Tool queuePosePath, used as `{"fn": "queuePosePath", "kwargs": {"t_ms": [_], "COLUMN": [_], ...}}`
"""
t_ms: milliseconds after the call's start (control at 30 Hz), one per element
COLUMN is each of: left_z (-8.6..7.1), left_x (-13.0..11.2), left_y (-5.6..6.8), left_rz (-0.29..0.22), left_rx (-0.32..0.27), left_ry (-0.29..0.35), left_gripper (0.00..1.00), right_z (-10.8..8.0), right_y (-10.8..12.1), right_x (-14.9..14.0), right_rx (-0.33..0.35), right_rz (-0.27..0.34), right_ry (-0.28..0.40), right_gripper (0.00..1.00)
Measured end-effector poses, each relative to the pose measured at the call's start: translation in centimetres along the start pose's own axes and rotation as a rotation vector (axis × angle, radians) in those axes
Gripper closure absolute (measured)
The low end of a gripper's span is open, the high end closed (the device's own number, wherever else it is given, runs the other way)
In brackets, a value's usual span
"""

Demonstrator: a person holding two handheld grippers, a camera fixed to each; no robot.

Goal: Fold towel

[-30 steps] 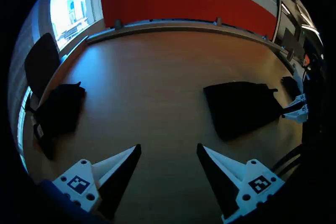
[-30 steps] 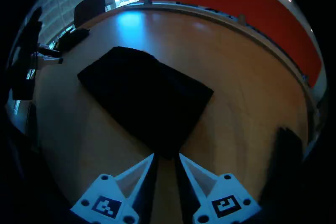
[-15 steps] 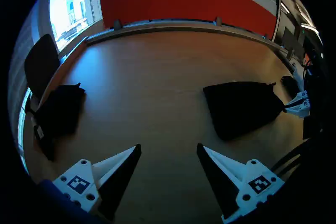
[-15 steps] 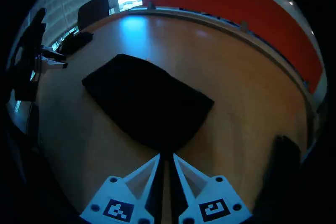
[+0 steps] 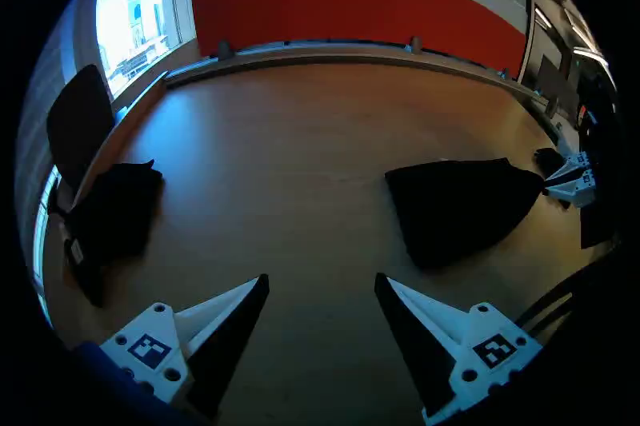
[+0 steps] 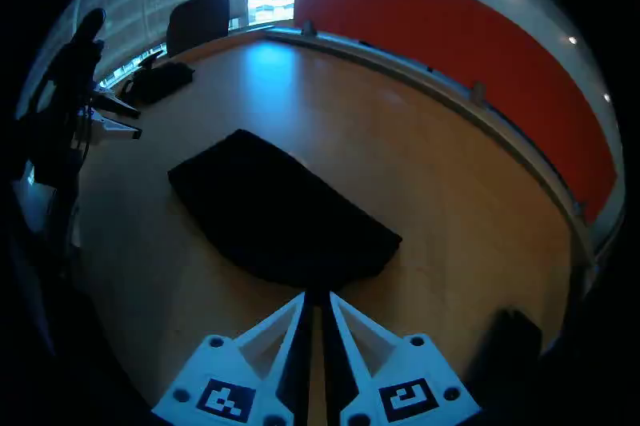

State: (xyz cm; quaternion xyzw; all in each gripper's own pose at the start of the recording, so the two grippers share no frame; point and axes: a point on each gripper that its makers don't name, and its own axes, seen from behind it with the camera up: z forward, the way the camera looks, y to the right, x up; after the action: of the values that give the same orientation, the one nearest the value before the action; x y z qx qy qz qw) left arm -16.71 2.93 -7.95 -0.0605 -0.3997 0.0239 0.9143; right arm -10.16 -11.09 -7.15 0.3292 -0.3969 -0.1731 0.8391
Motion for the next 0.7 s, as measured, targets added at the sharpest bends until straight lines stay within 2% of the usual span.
{"fn": "queuePosePath", "kwargs": {"t_ms": [400,700], "left_z": [-0.5,-1.0], "left_x": [-0.3,0.2], "left_y": [-0.4,-0.4], "left_rz": [-0.008,-0.025], "left_rx": [0.009,0.008], "left_ry": [0.008,0.07], "left_gripper": [0.02,0.02], "right_z": [-0.4,-0.9], "right_y": [0.0,-0.2], "right_x": [1.8,4.1], "right_rx": [0.004,0.005], "right_rz": [-0.034,-0.055], "right_ry": [0.018,0.045], "right_gripper": [0.93,0.93]}}
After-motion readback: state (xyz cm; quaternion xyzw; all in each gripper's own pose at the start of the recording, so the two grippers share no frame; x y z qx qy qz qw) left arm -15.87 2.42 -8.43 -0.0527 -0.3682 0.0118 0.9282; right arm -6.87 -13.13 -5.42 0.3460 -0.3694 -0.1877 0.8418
